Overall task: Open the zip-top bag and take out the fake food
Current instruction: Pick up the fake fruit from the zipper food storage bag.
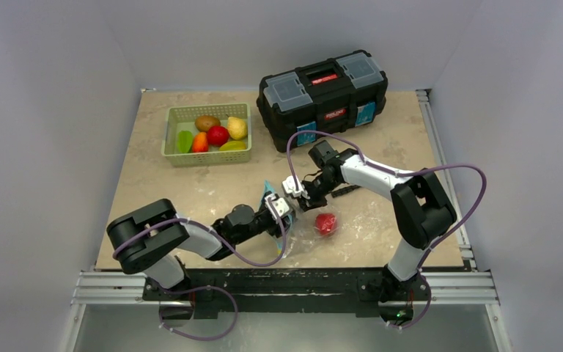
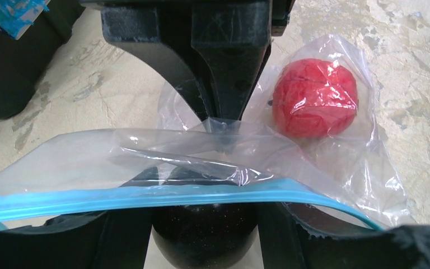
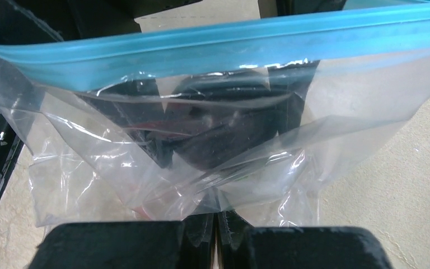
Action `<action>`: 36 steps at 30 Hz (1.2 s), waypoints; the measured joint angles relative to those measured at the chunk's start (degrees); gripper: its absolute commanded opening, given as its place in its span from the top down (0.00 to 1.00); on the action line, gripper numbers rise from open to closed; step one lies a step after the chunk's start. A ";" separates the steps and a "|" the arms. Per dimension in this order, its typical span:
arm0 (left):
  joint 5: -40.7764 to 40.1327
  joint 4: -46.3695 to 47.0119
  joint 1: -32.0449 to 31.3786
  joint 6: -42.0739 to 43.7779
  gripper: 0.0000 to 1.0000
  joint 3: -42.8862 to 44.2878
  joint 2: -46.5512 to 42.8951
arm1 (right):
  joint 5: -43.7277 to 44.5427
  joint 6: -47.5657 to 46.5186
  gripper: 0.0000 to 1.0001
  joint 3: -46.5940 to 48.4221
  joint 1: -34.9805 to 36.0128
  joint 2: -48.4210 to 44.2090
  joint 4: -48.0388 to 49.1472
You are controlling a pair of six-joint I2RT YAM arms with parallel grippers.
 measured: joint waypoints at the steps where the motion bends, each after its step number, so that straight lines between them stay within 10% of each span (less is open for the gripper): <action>1: 0.00 -0.22 0.00 0.02 0.90 -0.26 -0.37 | 0.00 0.00 1.00 0.00 -0.07 0.00 0.00; 36: -3.08 -14.05 0.33 -0.20 0.96 -5.22 -15.89 | 0.39 -0.31 1.00 -0.04 -2.73 -0.02 0.07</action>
